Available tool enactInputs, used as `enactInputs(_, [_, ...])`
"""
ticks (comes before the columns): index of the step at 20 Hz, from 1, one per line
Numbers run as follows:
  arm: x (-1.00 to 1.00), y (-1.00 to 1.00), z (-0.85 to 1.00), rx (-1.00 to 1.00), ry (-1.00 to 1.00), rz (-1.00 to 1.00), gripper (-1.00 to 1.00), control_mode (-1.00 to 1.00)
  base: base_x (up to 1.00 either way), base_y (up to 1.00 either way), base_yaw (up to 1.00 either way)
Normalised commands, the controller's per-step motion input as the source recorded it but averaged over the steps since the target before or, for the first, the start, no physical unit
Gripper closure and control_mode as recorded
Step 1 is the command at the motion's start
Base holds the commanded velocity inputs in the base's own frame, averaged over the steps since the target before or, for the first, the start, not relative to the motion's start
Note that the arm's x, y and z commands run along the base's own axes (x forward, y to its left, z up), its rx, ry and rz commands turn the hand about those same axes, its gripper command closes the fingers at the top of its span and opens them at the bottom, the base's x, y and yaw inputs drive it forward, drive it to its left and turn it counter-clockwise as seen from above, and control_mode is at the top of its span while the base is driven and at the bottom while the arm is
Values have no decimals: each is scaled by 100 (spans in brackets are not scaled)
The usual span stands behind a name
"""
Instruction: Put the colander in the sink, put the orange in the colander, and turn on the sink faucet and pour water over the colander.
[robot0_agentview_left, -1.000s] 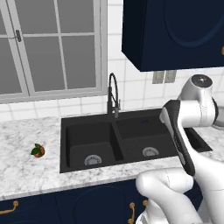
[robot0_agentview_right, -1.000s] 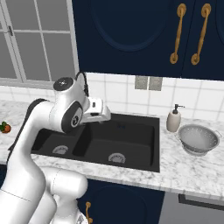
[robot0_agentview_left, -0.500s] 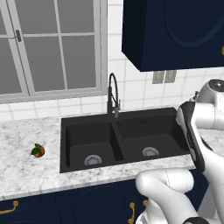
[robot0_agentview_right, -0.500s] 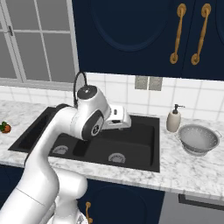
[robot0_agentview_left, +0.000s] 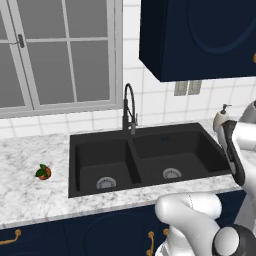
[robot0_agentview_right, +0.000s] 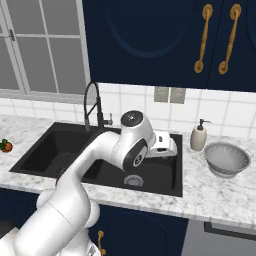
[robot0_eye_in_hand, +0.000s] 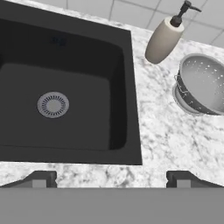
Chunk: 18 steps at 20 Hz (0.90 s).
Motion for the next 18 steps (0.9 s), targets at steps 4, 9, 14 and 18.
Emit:
enactInputs(4, [24,-90,-11,0,13,-9,-100,-100,0,0,0])
enactInputs(9, [27,-83,-15,0,9,-8,-100,-100,0,0,0])
enactInputs(14, [36,-71,-22,0,1,-2,-100,-100,0,0,0])
enactInputs(18, [42,-54,-20,0,4,11,-100,-100,0,0,0])
